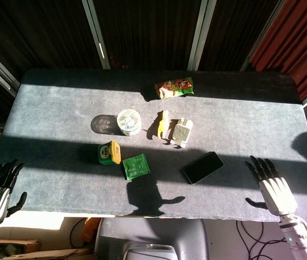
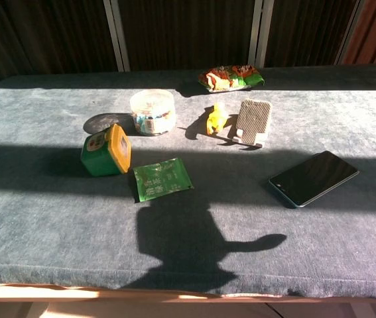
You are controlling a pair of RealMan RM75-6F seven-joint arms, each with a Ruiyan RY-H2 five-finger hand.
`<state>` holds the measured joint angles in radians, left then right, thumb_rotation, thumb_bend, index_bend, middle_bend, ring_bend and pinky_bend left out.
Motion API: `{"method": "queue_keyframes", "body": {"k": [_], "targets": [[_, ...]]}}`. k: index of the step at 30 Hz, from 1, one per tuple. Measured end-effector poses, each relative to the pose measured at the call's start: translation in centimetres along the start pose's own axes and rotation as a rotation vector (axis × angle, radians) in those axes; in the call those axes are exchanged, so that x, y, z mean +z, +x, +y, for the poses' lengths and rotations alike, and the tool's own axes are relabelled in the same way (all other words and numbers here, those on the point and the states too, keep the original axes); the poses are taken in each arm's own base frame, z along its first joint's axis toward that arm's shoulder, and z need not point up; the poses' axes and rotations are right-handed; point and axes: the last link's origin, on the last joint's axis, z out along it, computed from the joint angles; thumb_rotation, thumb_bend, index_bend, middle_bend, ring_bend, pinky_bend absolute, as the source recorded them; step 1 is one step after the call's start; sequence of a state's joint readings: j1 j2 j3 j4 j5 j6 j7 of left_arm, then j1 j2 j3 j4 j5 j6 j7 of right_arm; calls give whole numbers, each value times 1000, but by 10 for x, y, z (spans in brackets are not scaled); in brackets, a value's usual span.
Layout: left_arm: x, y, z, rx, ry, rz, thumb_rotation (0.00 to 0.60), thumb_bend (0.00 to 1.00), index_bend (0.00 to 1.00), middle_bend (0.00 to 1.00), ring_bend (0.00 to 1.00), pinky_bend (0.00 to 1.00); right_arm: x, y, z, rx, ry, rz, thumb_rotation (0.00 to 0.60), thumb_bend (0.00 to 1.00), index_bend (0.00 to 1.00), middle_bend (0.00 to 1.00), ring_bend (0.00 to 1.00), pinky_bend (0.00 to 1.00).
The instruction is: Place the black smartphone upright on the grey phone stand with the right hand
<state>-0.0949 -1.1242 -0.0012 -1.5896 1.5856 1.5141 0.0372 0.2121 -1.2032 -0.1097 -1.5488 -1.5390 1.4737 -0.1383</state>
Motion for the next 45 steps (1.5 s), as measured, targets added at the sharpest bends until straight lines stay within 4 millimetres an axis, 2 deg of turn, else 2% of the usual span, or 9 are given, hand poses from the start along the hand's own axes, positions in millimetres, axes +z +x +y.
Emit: {"method": "queue_keyframes", "body": {"k": [6, 11, 18, 21, 25, 31, 37, 45], "targets": [[1, 1, 0, 1, 6, -5, 600, 398, 0, 0, 0, 0, 2, -2, -2, 1, 25, 1, 600, 178, 0, 0, 0, 0], [2, 1, -1, -4, 3, -4, 600, 397, 0, 0, 0, 0, 18, -5, -11, -3, 121, -6, 600, 177, 0, 0, 0, 0], [5, 1, -3, -6, 8, -8, 600, 398, 0, 0, 0, 0, 62, -14, -24, 70, 262, -136, 600, 179, 14, 25, 0, 0], [6, 1, -4, -8, 16, -7, 600, 397, 0, 0, 0, 0, 89, -16, -29, 89, 306, -213, 600, 180, 82, 86, 0, 0], [7, 1, -3, -6, 15, -8, 600, 397, 0, 0, 0, 0, 126, -18, -32, 63, 346, -271, 600, 183, 112, 104, 0, 0], [8, 0, -3, -8, 19, -10, 600, 398, 0, 0, 0, 0, 155, -35, -32, 9, 341, -342, 600, 188, 195, 143, 0, 0], [9, 1, -4, -10, 23, -9, 600, 397, 0, 0, 0, 0, 171, -45, -35, -9, 342, -370, 600, 203, 304, 206, 0, 0], [10, 0, -4, -8, 27, -13, 600, 397, 0, 0, 0, 0, 177, -49, -40, 88, 336, -388, 600, 219, 393, 259, 0, 0]]}}
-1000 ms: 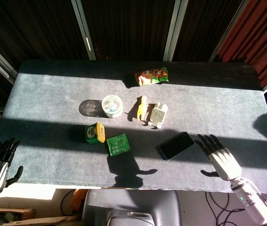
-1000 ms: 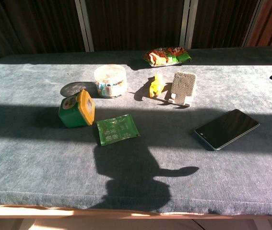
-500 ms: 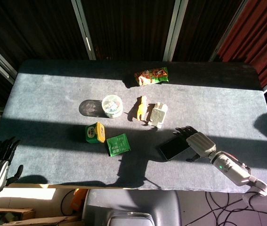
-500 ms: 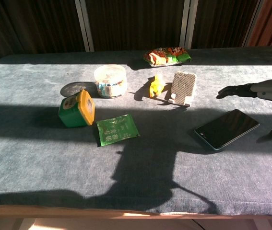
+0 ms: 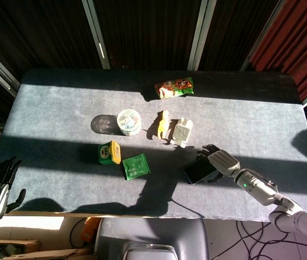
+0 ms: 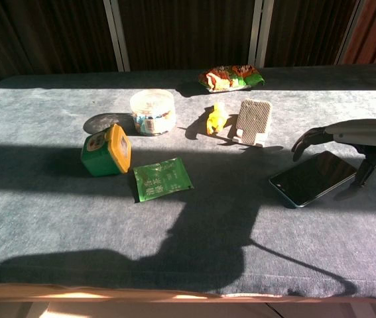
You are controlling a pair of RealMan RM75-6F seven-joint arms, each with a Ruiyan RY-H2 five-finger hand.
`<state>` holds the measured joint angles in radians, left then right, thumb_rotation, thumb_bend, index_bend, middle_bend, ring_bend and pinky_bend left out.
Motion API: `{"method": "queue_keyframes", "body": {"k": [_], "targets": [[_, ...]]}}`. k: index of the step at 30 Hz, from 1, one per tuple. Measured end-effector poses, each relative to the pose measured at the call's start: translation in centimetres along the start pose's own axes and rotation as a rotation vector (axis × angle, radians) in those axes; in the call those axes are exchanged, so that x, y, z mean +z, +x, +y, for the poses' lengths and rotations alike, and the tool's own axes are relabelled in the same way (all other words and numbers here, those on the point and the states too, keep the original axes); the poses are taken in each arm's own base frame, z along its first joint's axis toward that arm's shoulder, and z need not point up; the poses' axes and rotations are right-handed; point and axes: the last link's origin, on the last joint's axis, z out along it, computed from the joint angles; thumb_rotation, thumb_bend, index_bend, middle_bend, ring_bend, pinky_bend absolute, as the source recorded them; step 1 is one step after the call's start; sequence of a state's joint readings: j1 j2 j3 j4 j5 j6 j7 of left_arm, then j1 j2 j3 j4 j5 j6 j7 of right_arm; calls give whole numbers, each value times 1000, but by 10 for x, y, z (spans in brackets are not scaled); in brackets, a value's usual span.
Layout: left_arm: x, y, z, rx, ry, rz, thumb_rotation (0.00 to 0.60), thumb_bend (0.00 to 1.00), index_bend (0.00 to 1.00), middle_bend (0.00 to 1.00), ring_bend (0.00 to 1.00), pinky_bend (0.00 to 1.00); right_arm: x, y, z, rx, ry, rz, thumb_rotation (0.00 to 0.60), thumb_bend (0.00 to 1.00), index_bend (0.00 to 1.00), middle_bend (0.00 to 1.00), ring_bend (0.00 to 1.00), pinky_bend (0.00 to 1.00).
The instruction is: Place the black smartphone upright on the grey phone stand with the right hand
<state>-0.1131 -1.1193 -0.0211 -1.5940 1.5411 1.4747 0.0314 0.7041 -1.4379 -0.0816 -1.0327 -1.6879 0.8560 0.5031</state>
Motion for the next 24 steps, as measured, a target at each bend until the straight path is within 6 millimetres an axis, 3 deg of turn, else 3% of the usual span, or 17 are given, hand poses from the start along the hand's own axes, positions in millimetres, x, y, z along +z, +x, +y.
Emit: {"method": "queue_keyframes", "body": {"k": [24], "targets": [[-1, 0, 0, 1, 0, -2, 600, 397, 0, 0, 0, 0, 18, -8, 0, -56, -27, -8, 600, 237, 484, 308, 14, 0]]}}
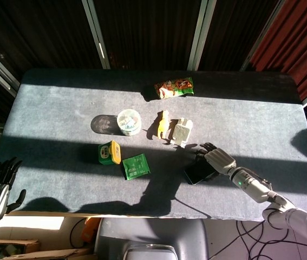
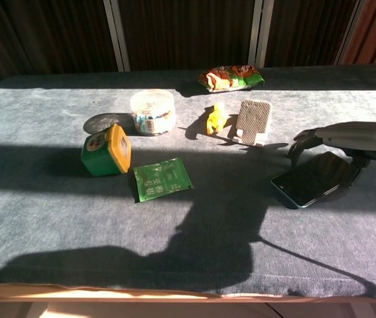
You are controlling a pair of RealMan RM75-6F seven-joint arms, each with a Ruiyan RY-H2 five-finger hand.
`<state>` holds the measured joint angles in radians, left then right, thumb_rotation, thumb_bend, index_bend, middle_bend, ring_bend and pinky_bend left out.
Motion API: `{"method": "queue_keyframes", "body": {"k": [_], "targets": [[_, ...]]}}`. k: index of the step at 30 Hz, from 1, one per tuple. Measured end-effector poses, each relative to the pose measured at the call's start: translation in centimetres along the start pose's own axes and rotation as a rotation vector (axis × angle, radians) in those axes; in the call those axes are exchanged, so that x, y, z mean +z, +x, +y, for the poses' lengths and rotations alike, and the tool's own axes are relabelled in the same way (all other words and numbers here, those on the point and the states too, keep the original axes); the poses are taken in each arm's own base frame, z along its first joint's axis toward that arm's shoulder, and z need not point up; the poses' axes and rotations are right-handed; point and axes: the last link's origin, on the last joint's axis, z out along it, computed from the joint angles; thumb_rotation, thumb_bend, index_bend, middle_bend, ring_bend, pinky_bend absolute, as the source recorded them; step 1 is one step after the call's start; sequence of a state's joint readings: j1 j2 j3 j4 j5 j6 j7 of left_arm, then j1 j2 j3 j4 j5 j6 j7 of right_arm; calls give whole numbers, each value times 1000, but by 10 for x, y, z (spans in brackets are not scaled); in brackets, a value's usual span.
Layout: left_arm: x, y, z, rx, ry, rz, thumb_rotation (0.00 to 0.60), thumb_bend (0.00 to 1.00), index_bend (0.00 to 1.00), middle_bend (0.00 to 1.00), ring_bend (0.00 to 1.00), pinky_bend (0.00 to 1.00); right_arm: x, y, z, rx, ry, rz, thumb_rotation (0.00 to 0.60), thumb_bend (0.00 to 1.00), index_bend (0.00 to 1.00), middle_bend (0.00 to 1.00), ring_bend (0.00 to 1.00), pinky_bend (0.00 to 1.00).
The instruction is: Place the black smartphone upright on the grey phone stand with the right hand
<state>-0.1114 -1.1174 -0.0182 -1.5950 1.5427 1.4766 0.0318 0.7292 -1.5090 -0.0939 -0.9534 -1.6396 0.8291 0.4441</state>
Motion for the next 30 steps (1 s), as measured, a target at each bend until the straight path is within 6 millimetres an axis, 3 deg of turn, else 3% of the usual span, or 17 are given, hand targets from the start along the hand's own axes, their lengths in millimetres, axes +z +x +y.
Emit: {"method": "queue_keyframes", "body": {"k": [3, 10, 17, 30], "targets": [[0, 1, -1, -1, 2, 3, 600, 397, 0, 0, 0, 0, 2, -1, -1, -12, -10, 9, 600, 252, 547, 350, 56, 17], [-1, 1, -1, -3, 0, 7, 600, 397, 0, 0, 0, 0, 3, -4, -3, -16, -33, 50, 600, 306, 777, 522, 274, 160], [-2, 2, -2, -5, -2, 12, 600, 396, 0, 0, 0, 0, -1, -5, -2, -55, -41, 110, 600, 315, 854, 579, 367, 248], [-5, 4, -2, -12, -8, 21, 600, 396, 0, 0, 0, 0, -6, -3, -11, -147, -29, 161, 600, 324, 944, 646, 417, 308]]}}
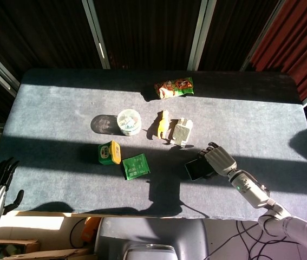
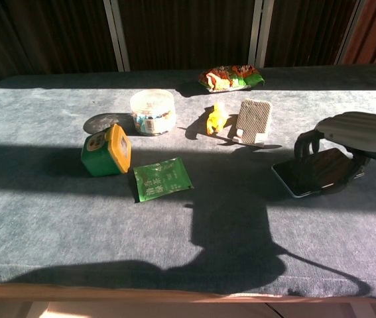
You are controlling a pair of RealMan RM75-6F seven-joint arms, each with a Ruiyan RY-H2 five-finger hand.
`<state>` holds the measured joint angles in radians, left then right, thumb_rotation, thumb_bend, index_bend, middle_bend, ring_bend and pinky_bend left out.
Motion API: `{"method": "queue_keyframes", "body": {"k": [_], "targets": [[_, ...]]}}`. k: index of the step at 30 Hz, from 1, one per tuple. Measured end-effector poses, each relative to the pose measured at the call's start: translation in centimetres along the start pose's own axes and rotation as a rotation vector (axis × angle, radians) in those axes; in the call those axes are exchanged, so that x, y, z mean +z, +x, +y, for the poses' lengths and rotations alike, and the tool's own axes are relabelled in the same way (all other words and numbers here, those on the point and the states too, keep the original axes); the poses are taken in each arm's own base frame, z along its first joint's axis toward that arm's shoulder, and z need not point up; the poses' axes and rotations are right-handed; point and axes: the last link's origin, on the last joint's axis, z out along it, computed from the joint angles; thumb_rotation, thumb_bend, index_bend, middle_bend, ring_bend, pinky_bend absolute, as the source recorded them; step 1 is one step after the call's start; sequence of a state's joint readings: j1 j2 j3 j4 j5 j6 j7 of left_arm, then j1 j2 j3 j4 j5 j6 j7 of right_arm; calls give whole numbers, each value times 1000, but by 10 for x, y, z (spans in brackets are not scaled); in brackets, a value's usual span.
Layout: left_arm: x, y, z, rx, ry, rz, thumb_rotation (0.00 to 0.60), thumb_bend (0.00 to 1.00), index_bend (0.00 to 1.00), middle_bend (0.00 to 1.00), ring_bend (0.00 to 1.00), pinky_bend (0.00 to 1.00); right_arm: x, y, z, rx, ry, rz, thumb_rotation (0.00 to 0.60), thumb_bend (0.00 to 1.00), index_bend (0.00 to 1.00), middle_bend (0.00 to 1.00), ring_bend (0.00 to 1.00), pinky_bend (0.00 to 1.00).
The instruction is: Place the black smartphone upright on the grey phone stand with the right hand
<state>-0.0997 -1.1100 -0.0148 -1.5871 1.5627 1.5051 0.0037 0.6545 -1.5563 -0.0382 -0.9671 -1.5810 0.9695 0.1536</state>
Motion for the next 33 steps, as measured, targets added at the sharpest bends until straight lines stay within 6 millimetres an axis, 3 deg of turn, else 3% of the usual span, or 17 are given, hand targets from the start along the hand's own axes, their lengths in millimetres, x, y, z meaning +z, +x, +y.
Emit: {"method": "queue_keyframes", "body": {"k": [8, 15, 24, 33], "targets": [[-1, 1, -1, -4, 1, 4, 600, 395, 0, 0, 0, 0, -1, 0, -1, -54, -6, 19, 600, 323, 951, 654, 422, 315], [0, 0, 0, -4, -2, 0, 600, 396, 0, 0, 0, 0, 2, 19, 3, -180, -15, 78, 600, 324, 951, 654, 428, 329], [-1, 1, -1, -8, -2, 2, 600, 395, 0, 0, 0, 0, 17, 60, 0, -565, -71, 163, 600, 323, 959, 661, 455, 353], [0, 4, -7, -25, 18, 6, 600, 396, 0, 0, 0, 0, 45, 92, -22, -910, -116, 232, 600, 323, 963, 667, 461, 364]]}}
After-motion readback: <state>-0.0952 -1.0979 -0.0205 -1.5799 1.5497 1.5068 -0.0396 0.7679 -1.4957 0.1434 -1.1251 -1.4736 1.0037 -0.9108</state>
